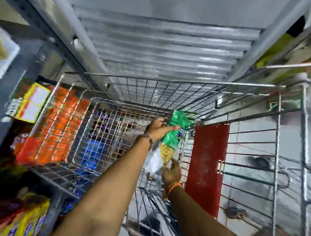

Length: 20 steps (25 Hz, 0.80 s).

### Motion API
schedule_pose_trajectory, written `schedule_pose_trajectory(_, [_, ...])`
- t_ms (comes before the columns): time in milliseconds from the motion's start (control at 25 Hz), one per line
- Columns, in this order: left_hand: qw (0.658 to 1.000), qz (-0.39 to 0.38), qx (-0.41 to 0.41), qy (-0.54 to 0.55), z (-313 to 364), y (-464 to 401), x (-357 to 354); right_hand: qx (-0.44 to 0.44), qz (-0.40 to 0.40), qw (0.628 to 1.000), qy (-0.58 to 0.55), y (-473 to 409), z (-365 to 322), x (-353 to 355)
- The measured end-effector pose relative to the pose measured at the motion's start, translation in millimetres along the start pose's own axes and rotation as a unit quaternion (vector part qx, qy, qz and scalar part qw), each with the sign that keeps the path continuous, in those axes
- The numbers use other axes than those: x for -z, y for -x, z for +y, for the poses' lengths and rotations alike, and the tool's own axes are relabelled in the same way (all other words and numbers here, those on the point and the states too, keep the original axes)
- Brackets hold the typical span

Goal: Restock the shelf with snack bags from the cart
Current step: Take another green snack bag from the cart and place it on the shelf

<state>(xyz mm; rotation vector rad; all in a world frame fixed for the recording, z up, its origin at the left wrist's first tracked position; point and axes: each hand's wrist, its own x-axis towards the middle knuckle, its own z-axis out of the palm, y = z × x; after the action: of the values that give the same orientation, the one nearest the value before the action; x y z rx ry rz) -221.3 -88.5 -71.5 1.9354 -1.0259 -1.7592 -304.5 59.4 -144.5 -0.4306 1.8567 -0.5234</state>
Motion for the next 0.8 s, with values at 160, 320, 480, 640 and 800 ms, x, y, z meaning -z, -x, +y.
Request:
schedule_pose_trajectory(160, [0.998, 0.004, 0.017, -0.055, -22.4, -23.8, -8.5, 0.018, 0.047, 0.996, -0.070, 6.2, 4.6, -0.8])
schedule_pose_trajectory(320, [0.996, 0.046, 0.008, -0.081, -31.2, -35.8, 5.2, 0.084, 0.032, 0.994, -0.058, -0.1, 10.7, -0.8])
schedule_pose_trajectory(480, [0.996, -0.064, 0.047, 0.031, -29.2, -16.5, 27.1, 0.041, -0.043, 0.993, -0.097, -15.7, 16.3, -0.9])
schedule_pose_trajectory(640, [0.989, -0.015, 0.040, -0.140, -31.1, -14.0, 17.9, 0.000, -0.087, 0.988, -0.132, -34.3, 10.5, -5.2])
schedule_pose_trajectory(800, [0.977, 0.060, -0.014, -0.204, -41.1, -22.5, 12.9, -0.021, -0.118, 0.978, -0.171, -41.8, 6.4, -1.9])
